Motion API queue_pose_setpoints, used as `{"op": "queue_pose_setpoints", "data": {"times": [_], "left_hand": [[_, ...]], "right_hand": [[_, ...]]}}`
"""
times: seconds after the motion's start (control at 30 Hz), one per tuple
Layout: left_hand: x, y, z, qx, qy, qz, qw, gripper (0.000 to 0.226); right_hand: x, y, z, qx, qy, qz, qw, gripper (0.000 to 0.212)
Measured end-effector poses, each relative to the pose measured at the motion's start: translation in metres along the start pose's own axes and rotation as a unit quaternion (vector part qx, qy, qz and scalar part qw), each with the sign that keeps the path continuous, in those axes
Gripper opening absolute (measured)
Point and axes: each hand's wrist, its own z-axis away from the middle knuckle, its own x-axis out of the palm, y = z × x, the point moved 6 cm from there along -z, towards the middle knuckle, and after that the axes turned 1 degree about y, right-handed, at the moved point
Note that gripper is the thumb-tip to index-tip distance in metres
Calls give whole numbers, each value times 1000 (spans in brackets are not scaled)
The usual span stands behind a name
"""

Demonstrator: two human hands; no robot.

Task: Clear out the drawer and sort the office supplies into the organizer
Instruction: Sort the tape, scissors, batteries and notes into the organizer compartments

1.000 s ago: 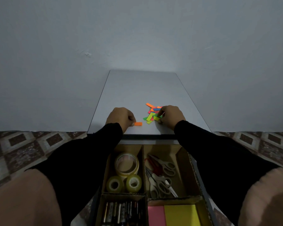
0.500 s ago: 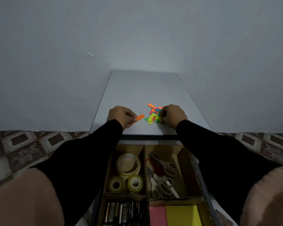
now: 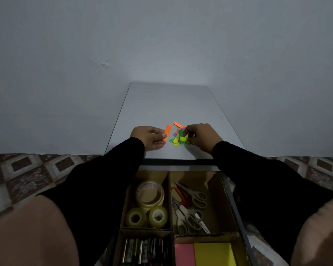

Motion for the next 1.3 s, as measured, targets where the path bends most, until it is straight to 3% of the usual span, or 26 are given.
{"op": "queue_pose_setpoints", "data": {"times": [0.2, 0.43, 0.8, 0.83, 0.9, 1.03, 1.1, 1.17, 1.23, 1.3], "left_hand": [[14, -4, 3, -41, -22, 55, 997, 22], [19, -1, 2, -15, -18, -6, 1000, 24], [22, 5, 4, -6, 14, 89, 996, 19], [21, 6, 3, -4, 18, 94, 995, 17], [20, 6, 4, 3, 17, 88, 996, 16], [23, 6, 7, 23, 5, 52, 998, 18], [25, 6, 8, 34, -4, 31, 999, 19], [26, 8, 8, 43, -5, 11, 999, 21], [22, 9, 8, 52, 4, 3, 999, 21], [15, 10, 6, 54, 16, 3, 998, 20]], "right_hand": [[-3, 7, 1, 10, 35, -49, 998, 19], [-6, 2, 3, 27, -4, -160, 987, 16], [-5, 5, 11, 72, -18, -226, 971, 9], [-4, 8, 13, 91, -16, -255, 962, 4], [0, 17, 18, 140, -13, -354, 925, 16], [5, 22, 24, 232, -29, -555, 799, 10], [6, 21, 23, 245, -28, -573, 782, 22], [4, 24, 21, 233, -11, -532, 814, 26], [-3, 26, 17, 194, 13, -404, 894, 25], [-12, 21, 14, 128, 27, -206, 970, 24]]}}
